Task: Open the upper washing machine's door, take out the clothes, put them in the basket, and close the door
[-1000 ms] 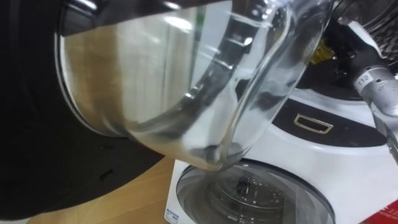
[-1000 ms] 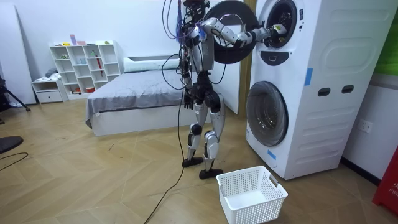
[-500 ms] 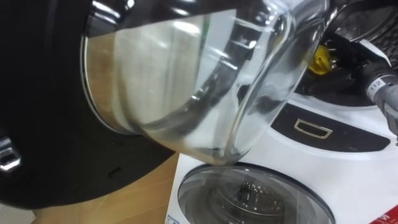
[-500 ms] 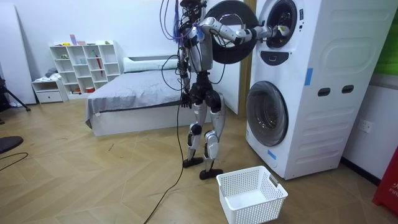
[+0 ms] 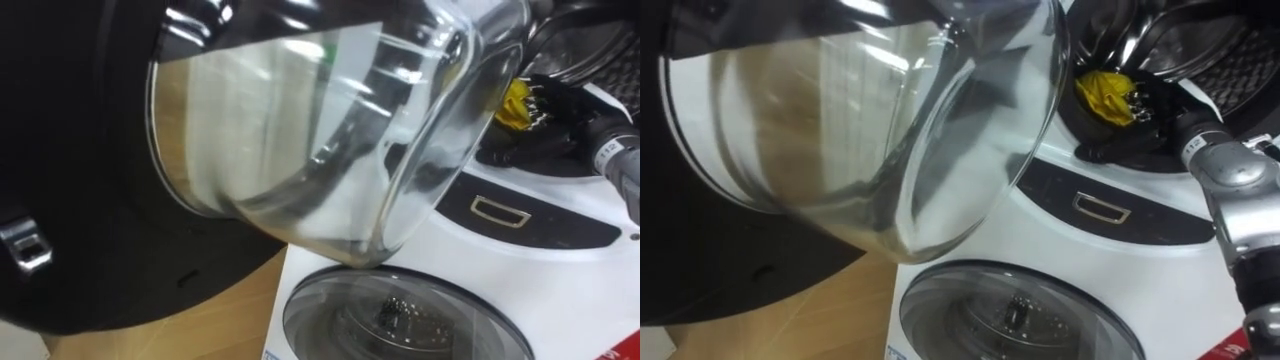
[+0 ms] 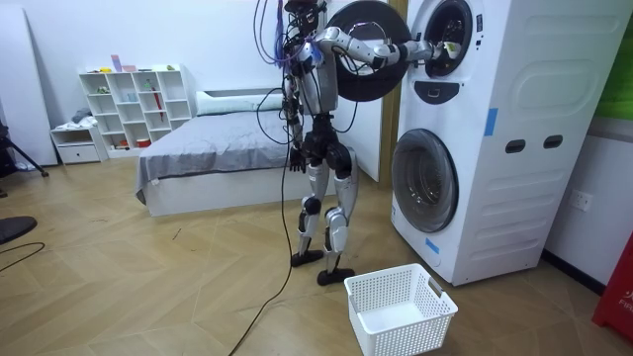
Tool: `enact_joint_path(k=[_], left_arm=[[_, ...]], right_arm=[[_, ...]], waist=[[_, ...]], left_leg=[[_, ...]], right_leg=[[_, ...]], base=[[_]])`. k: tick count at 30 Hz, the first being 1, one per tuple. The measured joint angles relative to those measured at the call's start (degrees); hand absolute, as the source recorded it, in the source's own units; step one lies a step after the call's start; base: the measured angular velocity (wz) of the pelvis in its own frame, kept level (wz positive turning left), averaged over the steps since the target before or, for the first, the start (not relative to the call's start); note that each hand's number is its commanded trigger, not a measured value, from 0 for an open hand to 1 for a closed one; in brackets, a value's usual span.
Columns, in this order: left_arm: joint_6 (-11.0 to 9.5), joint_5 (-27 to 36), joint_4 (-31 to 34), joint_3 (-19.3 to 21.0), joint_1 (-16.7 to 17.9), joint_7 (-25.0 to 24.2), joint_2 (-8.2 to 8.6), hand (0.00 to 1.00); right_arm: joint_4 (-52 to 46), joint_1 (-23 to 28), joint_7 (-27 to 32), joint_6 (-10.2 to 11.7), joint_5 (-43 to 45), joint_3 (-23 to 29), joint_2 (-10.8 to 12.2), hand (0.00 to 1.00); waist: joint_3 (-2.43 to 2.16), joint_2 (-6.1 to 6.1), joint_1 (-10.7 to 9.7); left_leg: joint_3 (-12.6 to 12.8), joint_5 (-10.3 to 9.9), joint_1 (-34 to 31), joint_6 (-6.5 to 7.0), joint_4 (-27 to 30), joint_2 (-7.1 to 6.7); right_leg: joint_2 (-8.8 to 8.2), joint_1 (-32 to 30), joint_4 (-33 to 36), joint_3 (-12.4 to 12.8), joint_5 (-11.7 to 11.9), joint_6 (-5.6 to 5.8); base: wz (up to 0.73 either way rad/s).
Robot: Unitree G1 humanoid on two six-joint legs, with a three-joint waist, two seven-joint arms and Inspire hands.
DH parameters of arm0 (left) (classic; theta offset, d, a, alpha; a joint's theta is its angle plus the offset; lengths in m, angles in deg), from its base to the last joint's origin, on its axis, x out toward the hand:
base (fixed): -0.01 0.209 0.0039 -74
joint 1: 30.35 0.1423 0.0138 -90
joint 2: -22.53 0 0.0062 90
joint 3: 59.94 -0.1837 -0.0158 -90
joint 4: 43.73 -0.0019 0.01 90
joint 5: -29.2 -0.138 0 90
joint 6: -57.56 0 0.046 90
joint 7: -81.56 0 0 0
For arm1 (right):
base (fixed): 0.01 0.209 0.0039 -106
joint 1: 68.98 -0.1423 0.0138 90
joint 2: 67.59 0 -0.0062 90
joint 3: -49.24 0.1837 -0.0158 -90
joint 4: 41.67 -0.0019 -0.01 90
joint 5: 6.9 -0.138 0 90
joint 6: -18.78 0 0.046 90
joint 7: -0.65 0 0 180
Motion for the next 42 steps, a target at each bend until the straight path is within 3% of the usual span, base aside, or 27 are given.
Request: enact_joint_path(k=[7, 13, 15, 18, 22, 34, 35, 36, 37, 38, 39, 40, 42], left_arm=[[-0.91, -0.04, 0.31, 0.00, 0.55, 0.00, 0.01, 0.00], [-0.90, -0.04, 1.00, 0.01, 2.35, 0.15, 0.46, 0.00], [-0.91, -0.04, 0.99, 0.37, 2.57, 1.32, 0.46, 0.00], [-0.95, -0.07, 0.98, 1.48, 2.51, 2.29, 0.45, 0.00], [-1.05, -0.20, 0.79, 1.58, 2.36, 2.22, 0.57, 0.00], [-1.70, -1.19, 0.75, 2.14, 2.76, 2.21, 0.65, 0.00], [-2.05, -1.21, 0.46, 2.13, 2.71, 2.20, 0.57, 0.00], [-2.51, -1.42, 0.16, 2.00, 1.87, 2.18, 0.31, 0.00], [-2.52, -1.68, 0.25, 1.77, 1.61, 2.20, 0.50, 0.00], [-2.39, -2.12, 0.68, 0.11, 0.33, 2.16, 0.61, 0.00], [-2.05, -2.02, 0.74, -0.90, 0.36, 2.18, 0.41, 0.00], [-1.66, -1.99, 0.50, -1.18, 0.63, 2.18, 0.22, 0.00], [-0.07, -1.90, -0.09, -1.29, 1.84, 2.16, 0.00, 0.00]], right_arm=[[1.32, -0.74, -1.60, -0.02, -5.38, 0.34, -0.87, 0.00], [-0.22, -0.75, -2.36, -0.27, -10.60, 1.06, -1.37, 0.00], [-0.20, -0.81, -2.27, -0.62, -17.97, 4.80, -1.70, 0.00], [-0.22, -0.83, -2.29, -1.76, -25.53, 6.01, -2.22, 0.00], [-0.10, -0.80, -2.30, -2.83, -30.42, 8.34, -2.25, 0.00], [-0.16, -0.53, -4.08, -4.80, -37.60, 8.37, -2.77, 0.00], [-0.14, -0.51, -4.22, -4.91, -37.48, 8.36, -2.78, 0.00], [-0.12, -0.20, -4.24, -4.94, -36.89, 8.41, -2.88, 0.00], [-0.04, 0.28, -4.28, -5.00, -36.54, 8.56, -3.61, 0.00], [0.11, 1.72, -4.27, -5.04, -36.20, 10.04, -6.19, 0.00], [0.88, 2.44, -3.90, -5.18, -34.93, 11.38, -6.59, 0.00], [1.15, 2.44, -3.90, -5.25, -33.73, 11.27, -6.59, 0.00], [1.46, 2.41, -4.31, -5.26, -27.91, 11.23, -6.59, 0.00]], waist=[[0.17, 0.38, -0.51], [-0.20, 1.27, -2.04], [-0.30, 1.82, -2.66], [-0.48, 2.07, -2.79], [-0.48, 2.08, -3.02], [-0.49, 1.98, -4.59], [-0.29, 1.34, -4.55], [1.14, -0.95, -4.41], [1.02, -1.46, -4.71], [0.72, -0.98, -4.81], [0.43, -1.13, -3.82], [0.58, -0.93, -3.54], [0.67, -0.71, -2.52]], left_leg=[[0.54, 0.00, -0.28, 0.00, 0.49, 0.08], [3.52, 0.00, -0.13, -0.01, 0.50, 0.42], [4.50, 0.01, 0.09, -0.01, 0.41, 0.53], [5.43, 0.01, 0.94, -0.02, -0.15, 0.76], [5.48, 0.02, 1.53, -0.03, -0.88, 0.80], [8.60, 0.01, 3.54, -0.04, -0.64, 0.52], [9.21, -0.12, 2.39, -0.26, 2.01, 0.14], [9.82, -1.10, -3.23, -2.35, 11.61, -0.83], [9.17, -1.48, -5.53, -3.59, 10.33, -0.41], [8.73, 0.76, -9.04, -2.36, 7.23, 1.71], [11.45, 1.10, -8.74, -1.53, 7.31, 1.90], [12.26, 1.10, -8.44, -1.53, 7.33, 2.06], [14.20, 1.09, -6.74, -1.47, 6.95, 2.49]], right_leg=[[-0.03, 0.01, -0.06, 0.08, 0.00, 0.00], [-0.03, 0.11, -0.05, 0.40, 0.00, 0.00], [-0.03, 0.07, -0.07, 0.39, 0.00, 0.00], [0.18, 0.34, -0.15, 0.35, 0.00, 0.00], [0.31, 0.47, -0.15, 0.27, 0.00, 0.00], [0.13, 2.68, -0.90, 0.27, 0.02, -0.02], [-1.03, 3.49, -1.13, 1.09, 0.23, -0.04], [-3.84, 4.54, -1.92, 5.91, 0.34, 0.22], [-4.22, 4.11, -1.84, 8.21, 0.48, 0.44], [-4.12, 2.01, -0.08, 9.83, -0.47, 2.01], [-3.90, 0.75, 1.71, 9.04, -1.27, 3.49], [-3.73, 0.69, 1.95, 8.60, -1.25, 3.54], [-2.99, 0.91, 1.06, 5.41, 0.00, 2.77]], base=[[0.06], [0.04], [0.00], [-0.09], [-0.05], [-0.07], [0.13], [0.27], [0.62], [0.33], [0.16], [-0.38], [-0.31]])
